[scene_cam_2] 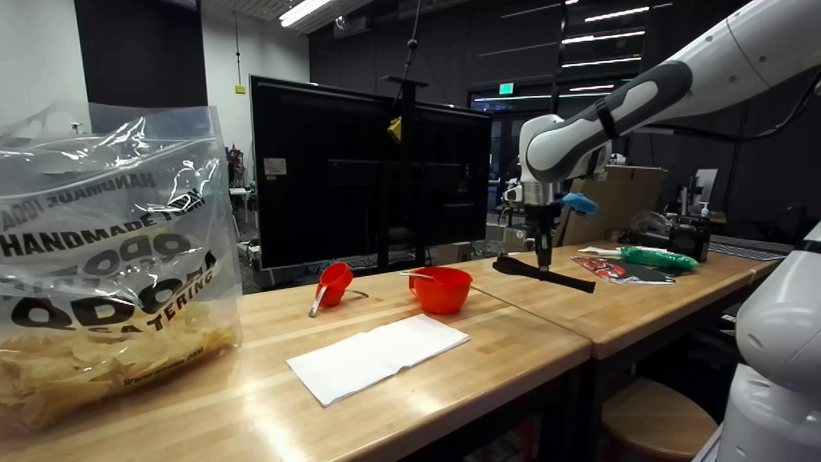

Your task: Move the black tongs to the right

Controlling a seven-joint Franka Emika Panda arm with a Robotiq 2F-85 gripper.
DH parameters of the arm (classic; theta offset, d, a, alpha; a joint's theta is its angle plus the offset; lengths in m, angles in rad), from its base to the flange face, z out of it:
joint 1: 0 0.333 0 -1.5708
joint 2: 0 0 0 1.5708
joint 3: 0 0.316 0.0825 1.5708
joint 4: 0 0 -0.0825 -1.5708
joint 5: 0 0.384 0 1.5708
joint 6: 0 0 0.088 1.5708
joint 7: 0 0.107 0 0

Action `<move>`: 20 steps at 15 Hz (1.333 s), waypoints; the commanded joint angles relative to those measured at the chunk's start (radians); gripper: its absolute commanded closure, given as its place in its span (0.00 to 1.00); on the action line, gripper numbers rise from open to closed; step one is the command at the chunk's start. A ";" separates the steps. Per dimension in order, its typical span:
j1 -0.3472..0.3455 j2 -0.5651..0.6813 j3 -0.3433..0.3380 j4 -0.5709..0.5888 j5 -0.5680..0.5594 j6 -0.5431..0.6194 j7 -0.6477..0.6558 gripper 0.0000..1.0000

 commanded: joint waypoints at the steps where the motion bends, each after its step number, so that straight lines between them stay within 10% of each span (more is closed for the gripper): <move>1: -0.006 0.049 -0.009 0.074 0.007 -0.001 0.020 0.99; 20: -0.065 0.419 -0.017 0.510 0.059 -0.050 0.002 0.99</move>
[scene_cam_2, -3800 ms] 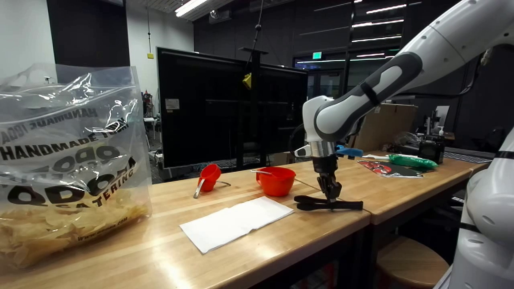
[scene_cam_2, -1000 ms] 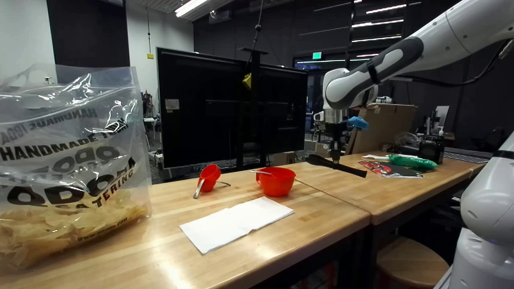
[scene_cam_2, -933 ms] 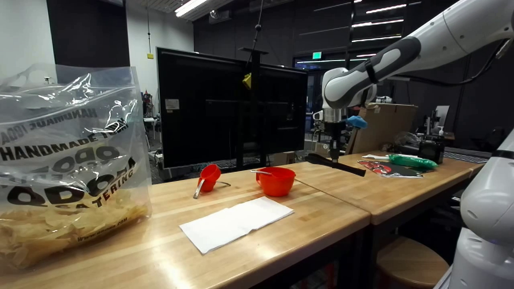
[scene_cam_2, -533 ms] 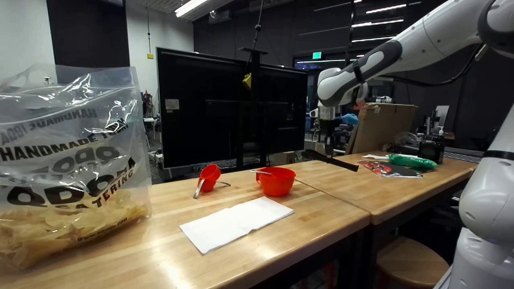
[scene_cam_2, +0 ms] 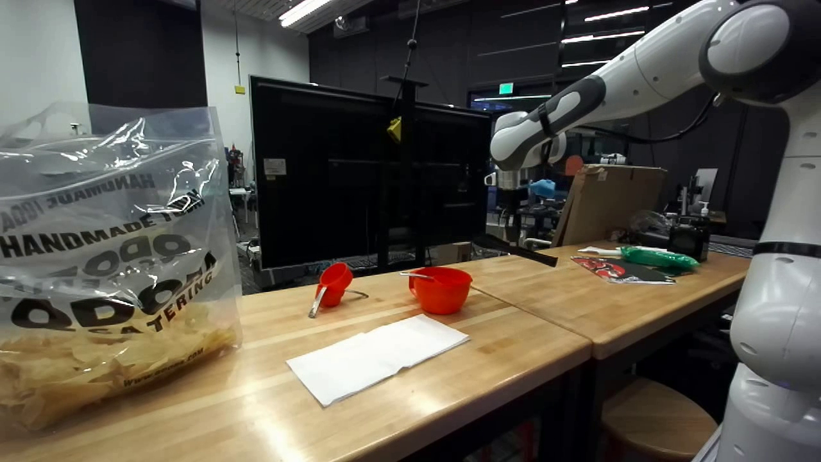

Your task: Move the black tongs to the right

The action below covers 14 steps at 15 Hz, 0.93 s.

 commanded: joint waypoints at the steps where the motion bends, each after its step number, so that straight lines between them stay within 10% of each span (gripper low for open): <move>1: -0.027 0.080 0.016 0.103 0.034 -0.041 -0.016 0.99; 14: -0.102 0.272 0.039 0.277 0.087 -0.076 -0.040 0.99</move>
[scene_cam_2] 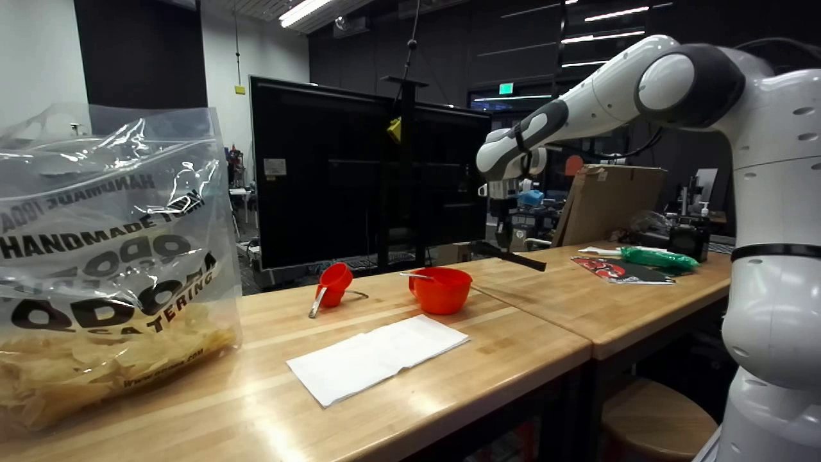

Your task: Move the black tongs to the right

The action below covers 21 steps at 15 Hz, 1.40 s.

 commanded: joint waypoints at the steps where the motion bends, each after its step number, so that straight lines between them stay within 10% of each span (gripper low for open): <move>1: -0.036 0.054 0.024 0.061 0.034 -0.033 -0.019 0.99; 15: -0.083 0.158 0.047 0.183 0.046 -0.078 -0.011 0.99; 16: -0.085 0.163 0.049 0.189 0.048 -0.080 -0.010 0.71; 21: -0.091 0.182 0.053 0.218 0.061 -0.095 -0.004 0.48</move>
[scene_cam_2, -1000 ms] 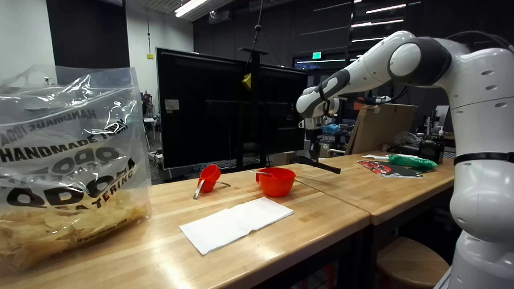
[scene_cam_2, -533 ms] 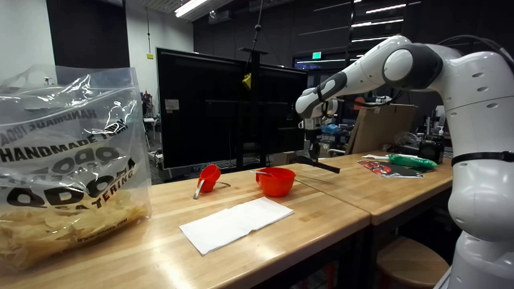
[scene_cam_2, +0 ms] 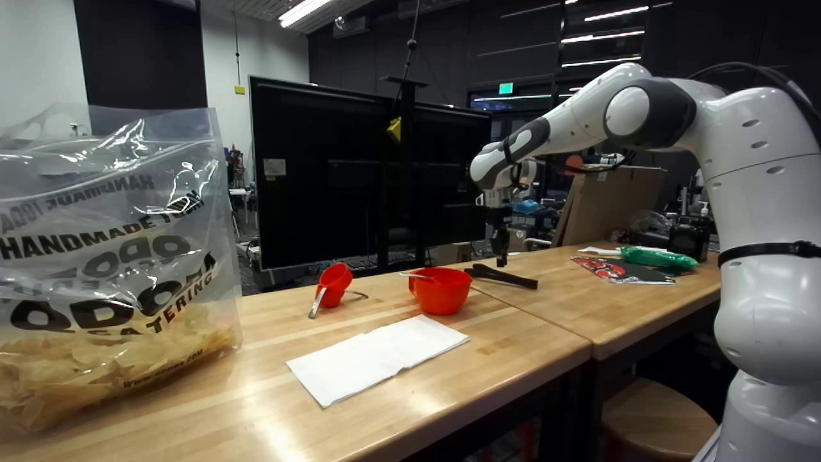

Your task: Move the black tongs to the right

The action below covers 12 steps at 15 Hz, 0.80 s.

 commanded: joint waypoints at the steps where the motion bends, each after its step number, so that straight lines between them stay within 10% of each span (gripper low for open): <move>1: -0.023 0.021 0.018 0.048 0.026 -0.036 -0.003 0.40; 7: -0.016 -0.002 0.021 0.016 0.017 -0.040 0.012 0.02; 12: 0.010 -0.087 0.033 -0.074 -0.004 -0.069 0.062 0.00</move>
